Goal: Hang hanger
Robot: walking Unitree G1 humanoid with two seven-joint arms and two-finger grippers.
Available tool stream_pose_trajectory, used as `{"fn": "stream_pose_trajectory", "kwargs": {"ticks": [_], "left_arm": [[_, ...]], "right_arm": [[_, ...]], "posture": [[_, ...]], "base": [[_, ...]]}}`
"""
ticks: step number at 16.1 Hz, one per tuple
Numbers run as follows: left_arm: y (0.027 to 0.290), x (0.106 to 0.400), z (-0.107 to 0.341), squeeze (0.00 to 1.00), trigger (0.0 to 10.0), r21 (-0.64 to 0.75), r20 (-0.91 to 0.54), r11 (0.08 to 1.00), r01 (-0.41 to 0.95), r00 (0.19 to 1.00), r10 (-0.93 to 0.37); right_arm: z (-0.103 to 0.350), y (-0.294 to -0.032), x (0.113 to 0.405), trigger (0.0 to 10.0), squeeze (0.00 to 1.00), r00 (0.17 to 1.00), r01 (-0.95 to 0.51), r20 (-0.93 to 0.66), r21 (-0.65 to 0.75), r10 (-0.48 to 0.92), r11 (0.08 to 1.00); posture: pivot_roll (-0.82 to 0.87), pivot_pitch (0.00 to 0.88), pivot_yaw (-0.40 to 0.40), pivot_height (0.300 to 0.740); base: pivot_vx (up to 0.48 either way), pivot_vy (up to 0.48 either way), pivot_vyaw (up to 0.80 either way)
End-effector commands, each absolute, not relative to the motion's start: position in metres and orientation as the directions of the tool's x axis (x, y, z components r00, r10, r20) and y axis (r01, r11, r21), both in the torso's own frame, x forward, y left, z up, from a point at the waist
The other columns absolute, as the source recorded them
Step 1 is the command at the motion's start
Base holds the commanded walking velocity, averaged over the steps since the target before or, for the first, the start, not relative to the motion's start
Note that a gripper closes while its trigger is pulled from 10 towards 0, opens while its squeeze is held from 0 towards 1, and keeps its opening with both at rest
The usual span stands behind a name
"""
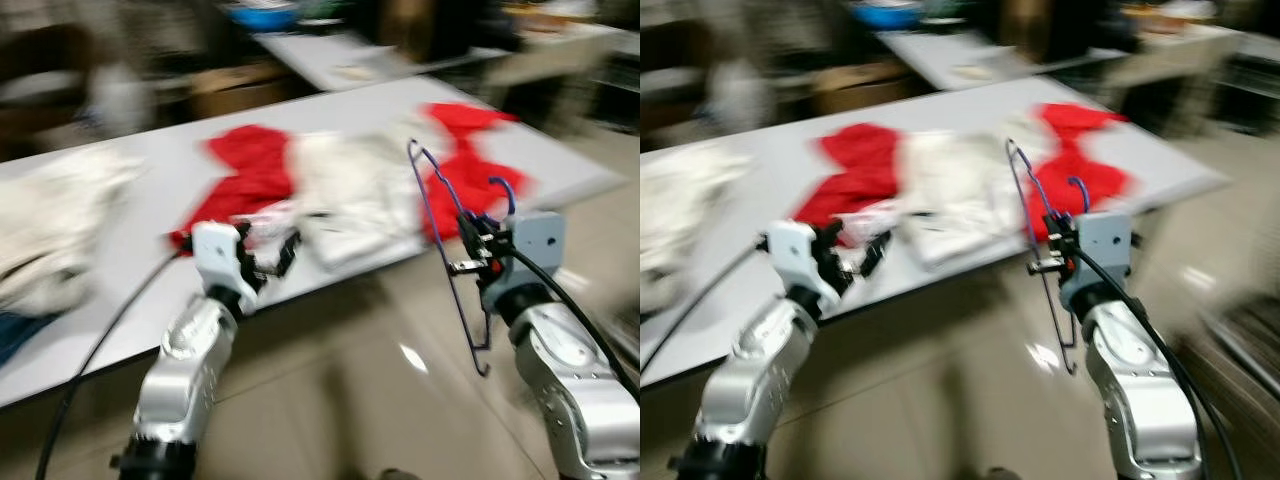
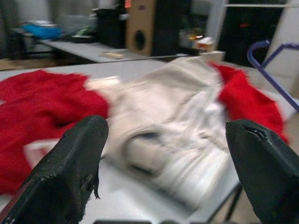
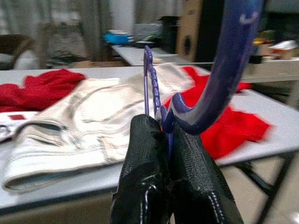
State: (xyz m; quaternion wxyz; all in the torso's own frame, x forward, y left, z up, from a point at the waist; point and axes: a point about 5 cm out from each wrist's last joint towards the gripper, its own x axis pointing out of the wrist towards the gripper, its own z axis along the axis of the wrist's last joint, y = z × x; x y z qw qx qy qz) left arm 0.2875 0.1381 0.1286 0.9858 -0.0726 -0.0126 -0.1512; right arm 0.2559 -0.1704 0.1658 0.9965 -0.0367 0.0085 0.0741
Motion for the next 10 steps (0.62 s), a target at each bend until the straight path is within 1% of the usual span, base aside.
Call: {"fn": "stream_pose_trajectory", "kwargs": {"ticks": [1,2,3,5,6,7,8,9,10], "left_arm": [[0.147,0.288,0.125,0.0,10.0,-0.123,0.02,0.959,0.256,0.967,-0.256],[0.152,0.287,0.124,0.0,10.0,-0.109,0.006,0.963,0.245,0.969,-0.246],[0.157,0.285,0.123,0.0,10.0,-0.108,0.006,0.964,0.243,0.97,-0.244],[0.17,0.29,0.125,0.0,10.0,-0.089,0.02,0.979,0.185,0.983,-0.184],[0.172,0.291,0.12,0.0,10.0,-0.108,0.009,0.979,0.17,0.985,-0.17],[0.174,0.292,0.117,0.0,10.0,-0.075,-0.007,0.985,0.155,0.988,-0.156],[0.175,0.291,0.117,0.0,10.0,-0.054,-0.022,0.987,0.149,0.988,-0.15],[0.174,0.29,0.116,0.0,10.0,-0.046,-0.026,0.986,0.158,0.987,-0.159],[0.175,0.289,0.116,0.0,10.0,-0.063,-0.019,0.984,0.166,0.986,-0.167]], "right_arm": [[0.166,-0.166,0.257,10.0,0.0,0.987,-0.162,-0.018,-0.068,0.162,0.984],[0.166,-0.163,0.252,10.0,0.0,0.983,-0.183,-0.023,-0.019,0.183,0.983],[0.159,-0.159,0.247,10.0,0.0,0.978,-0.202,-0.049,-0.019,0.201,0.979],[0.147,-0.153,0.245,10.0,0.0,0.977,-0.204,-0.084,-0.097,0.196,0.974],[0.143,-0.152,0.246,10.0,0.0,0.975,-0.213,-0.086,-0.075,0.206,0.974],[0.142,-0.155,0.247,10.0,0.0,0.98,-0.184,-0.095,-0.068,0.177,0.981],[0.143,-0.158,0.246,10.0,0.0,0.983,-0.162,-0.094,-0.017,0.159,0.987],[0.142,-0.16,0.244,10.0,0.0,0.982,-0.165,-0.093,-0.018,0.162,0.986],[0.14,-0.163,0.242,10.0,0.0,0.983,-0.168,-0.081,-0.021,0.166,0.986]], "posture": [[-0.15,0.0,0.068,0.74],[-0.15,0.0,0.072,0.74],[-0.15,0.0,0.077,0.74],[-0.17,0.0,0.091,0.74],[-0.17,0.0,0.093,0.74],[-0.16,0.0,0.09,0.74],[-0.16,0.0,0.089,0.74],[-0.16,0.0,0.089,0.74],[-0.16,0.0,0.088,0.74]], "base": [[0.0,0.0,-0.79],[0.0,0.0,-0.79],[0.0,0.0,-0.77],[0.0,0.0,0.0],[0.0,0.0,0.0],[0.0,0.0,0.0],[0.0,0.0,0.0],[0.0,0.0,0.0],[0.0,0.262,0.0]]}}
